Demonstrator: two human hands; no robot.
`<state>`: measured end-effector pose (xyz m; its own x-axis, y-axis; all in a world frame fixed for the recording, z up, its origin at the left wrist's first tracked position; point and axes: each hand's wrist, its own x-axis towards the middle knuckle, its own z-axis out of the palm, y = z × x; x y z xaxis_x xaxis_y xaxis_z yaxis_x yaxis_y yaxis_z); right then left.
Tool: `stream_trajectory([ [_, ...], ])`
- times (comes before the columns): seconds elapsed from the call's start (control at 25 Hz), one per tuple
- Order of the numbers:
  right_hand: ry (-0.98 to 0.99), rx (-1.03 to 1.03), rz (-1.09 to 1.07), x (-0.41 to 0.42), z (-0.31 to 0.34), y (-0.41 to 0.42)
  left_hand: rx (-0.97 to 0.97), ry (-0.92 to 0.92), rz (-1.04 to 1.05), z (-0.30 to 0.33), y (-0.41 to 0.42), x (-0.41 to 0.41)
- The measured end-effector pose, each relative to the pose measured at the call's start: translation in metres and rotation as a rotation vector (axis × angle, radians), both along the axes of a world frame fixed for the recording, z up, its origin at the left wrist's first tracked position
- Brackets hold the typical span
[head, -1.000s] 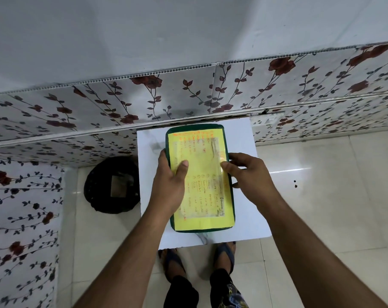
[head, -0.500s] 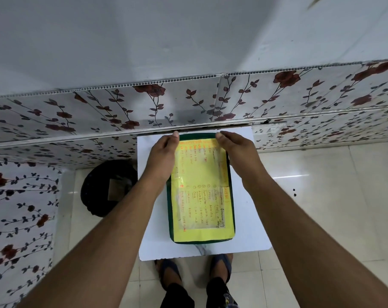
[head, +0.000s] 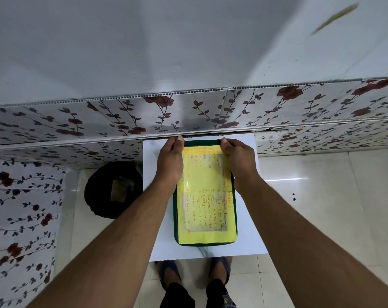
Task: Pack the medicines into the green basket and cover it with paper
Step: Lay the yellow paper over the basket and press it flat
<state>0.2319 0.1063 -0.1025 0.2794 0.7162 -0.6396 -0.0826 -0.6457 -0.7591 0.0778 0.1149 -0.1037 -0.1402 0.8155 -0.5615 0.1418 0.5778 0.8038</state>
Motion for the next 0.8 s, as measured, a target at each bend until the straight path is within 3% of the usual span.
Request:
stream_trajectory([
  [0.2, -0.037, -0.029, 0.127, 0.018, 0.011, -0.046, -0.072, 0.011, -0.009, 0.023, -0.042, -0.019],
  [0.36, 0.015, -0.024, 0.214, 0.016, 0.016, -0.082, -0.130, 0.012, -0.155, 0.026, -0.091, -0.031],
  [0.64, 0.000, -0.042, 0.119, 0.015, 0.005, -0.081, -0.102, 0.069, 0.003, 0.010, -0.090, -0.025],
  [0.8, 0.030, -0.020, 0.174, 0.018, 0.012, -0.084, -0.134, -0.029, -0.029, 0.017, -0.097, -0.034],
])
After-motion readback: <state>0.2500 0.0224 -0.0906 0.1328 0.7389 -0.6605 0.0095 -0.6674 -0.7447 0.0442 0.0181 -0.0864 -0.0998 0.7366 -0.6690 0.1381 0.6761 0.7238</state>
